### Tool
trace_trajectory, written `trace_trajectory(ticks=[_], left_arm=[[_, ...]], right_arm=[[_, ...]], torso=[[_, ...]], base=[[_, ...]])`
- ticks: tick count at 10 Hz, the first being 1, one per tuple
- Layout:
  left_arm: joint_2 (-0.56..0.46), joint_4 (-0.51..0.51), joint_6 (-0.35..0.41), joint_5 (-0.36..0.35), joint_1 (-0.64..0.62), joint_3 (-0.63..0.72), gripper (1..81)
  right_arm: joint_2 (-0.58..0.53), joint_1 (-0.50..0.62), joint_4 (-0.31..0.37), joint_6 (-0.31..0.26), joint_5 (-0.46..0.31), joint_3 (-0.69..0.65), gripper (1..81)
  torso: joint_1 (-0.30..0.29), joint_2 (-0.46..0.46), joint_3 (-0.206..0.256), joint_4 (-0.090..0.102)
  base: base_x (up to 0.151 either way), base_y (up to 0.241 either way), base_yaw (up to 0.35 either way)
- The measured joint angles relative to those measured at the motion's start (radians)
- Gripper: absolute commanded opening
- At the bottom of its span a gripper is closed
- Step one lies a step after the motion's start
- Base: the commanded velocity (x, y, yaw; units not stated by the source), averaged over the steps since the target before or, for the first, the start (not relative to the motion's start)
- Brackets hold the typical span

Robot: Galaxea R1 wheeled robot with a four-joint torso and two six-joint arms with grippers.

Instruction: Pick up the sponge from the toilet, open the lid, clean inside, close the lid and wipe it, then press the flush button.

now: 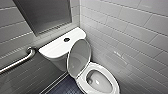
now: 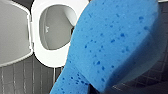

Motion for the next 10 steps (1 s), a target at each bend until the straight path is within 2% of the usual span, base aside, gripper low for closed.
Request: trace_trajectory(ticks=[1,3,7,10], left_arm=[[-0.001,0.0,0.0,0.0,0.0,0.0,81.1],[-0.003,0.0,0.001,0.0,0.0,0.0,81.1],[-0.003,0.0,0.001,-0.002,-0.003,0.0,81.1],[-0.002,0.0,0.001,0.0,-0.008,0.0,81.1]], right_arm=[[-0.01,0.003,-0.001,-0.012,-0.002,0.014,1.0],[-0.001,0.101,-0.005,-0.029,-0.056,0.034,1.0],[0.057,0.285,-0.004,-0.035,-0.199,-0.023,1.0],[0.181,0.381,0.002,-0.037,-0.301,-0.135,1.0]], torso=[[0.0,0.0,0.0,0.0],[0.0,0.0,0.0,0.0],[0.0,0.0,0.0,0.0],[0.0,0.0,0.0,0.0]], base=[[0.0,0.0,0.0],[0.0,0.0,0.0],[0.0,0.0,0.0],[0.0,0.0,0.0]])
